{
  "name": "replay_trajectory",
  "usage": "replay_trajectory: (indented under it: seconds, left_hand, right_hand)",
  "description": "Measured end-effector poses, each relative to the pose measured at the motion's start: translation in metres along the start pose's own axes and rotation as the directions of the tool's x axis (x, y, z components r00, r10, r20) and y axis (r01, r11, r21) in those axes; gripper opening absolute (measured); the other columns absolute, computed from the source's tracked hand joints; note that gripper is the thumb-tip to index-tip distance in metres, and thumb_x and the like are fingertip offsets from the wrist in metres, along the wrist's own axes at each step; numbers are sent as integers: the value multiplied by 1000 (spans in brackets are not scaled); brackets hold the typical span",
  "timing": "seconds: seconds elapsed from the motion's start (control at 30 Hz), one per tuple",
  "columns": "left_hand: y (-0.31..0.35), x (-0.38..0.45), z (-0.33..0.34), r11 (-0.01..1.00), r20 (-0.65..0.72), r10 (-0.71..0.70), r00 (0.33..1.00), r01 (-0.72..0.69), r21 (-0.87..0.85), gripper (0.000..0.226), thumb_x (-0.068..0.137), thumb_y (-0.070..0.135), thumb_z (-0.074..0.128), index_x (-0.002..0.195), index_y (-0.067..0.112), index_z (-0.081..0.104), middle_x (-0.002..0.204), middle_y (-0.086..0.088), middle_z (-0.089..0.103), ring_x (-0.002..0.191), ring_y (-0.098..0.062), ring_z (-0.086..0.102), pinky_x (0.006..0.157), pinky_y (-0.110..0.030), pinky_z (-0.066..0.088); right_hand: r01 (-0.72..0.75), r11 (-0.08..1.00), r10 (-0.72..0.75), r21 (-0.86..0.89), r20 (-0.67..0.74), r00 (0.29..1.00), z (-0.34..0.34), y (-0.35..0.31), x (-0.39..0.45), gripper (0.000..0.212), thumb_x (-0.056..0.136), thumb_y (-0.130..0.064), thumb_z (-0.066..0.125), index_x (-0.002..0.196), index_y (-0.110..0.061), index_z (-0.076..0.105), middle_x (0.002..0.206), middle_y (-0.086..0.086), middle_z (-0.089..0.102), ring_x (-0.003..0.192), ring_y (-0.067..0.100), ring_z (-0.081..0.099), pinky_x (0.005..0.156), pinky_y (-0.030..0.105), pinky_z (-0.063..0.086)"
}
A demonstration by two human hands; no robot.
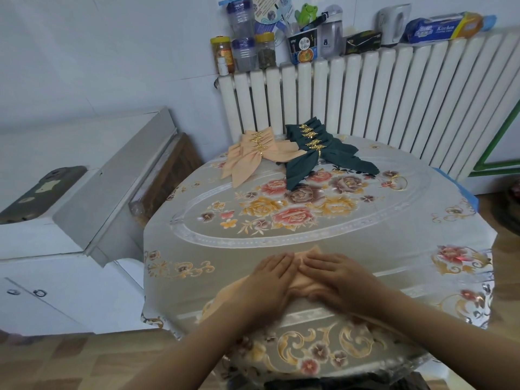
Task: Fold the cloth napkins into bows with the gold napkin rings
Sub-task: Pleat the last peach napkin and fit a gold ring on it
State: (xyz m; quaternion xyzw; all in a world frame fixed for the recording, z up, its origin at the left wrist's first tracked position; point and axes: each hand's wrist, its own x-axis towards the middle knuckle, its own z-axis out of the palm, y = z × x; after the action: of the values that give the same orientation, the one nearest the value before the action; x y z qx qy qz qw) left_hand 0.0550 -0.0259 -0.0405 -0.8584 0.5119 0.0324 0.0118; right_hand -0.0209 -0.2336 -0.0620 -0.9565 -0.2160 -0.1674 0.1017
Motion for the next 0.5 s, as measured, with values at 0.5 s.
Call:
replay_trajectory:
  seconds: [0.5]
  left_hand:
    - [-9, 17, 3, 990, -190, 74, 979, -95, -103, 51, 88, 18, 43, 138, 5, 46, 118, -15, 64, 102, -30, 62, 89, -35, 51]
  right_hand:
    - [-297, 894, 385, 336, -235, 892, 5, 0, 22, 13, 76, -34, 69, 88, -33, 63, 71, -15, 68, 64, 4, 62, 58, 24, 51]
